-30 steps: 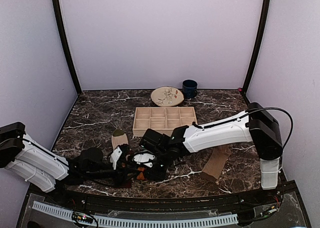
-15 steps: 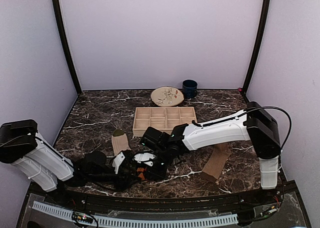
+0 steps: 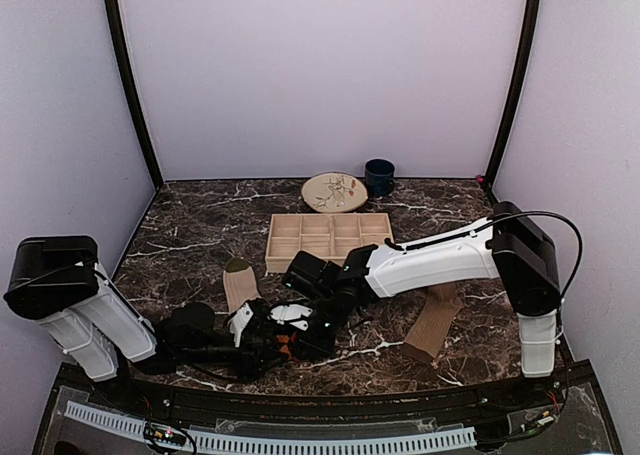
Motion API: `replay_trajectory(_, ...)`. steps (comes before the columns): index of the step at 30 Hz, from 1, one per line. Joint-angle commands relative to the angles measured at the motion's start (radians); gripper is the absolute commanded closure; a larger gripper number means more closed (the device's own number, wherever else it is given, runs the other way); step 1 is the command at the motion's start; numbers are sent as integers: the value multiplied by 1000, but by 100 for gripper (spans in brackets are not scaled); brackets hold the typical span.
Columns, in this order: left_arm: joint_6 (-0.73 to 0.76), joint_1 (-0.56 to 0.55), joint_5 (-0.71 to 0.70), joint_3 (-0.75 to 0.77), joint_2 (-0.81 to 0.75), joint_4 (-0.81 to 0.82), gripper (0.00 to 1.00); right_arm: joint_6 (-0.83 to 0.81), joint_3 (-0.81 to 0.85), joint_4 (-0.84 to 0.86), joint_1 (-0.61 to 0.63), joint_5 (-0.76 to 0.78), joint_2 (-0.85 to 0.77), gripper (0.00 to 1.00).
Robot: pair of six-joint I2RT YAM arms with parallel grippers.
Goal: Roll the socks
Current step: Roll the sock at the center of the board.
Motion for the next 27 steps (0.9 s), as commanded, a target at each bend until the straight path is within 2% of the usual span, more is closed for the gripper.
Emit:
replay_trajectory(1,-13,-3,53,-3,57,68,42,-14,16,25,-6,-36,16,99)
replay_trajectory(7,-31,-3,59,-12,117,145,44,-10,8,41,-10,-51,10,99)
replay_trajectory(19,-73,-3,44,-96,136,354,45,16,-2,76,-29,-97,25,99)
replay_trajectory(27,-83,-3,45,-126,174,434,45,31,-16,98,-51,-140,20,99)
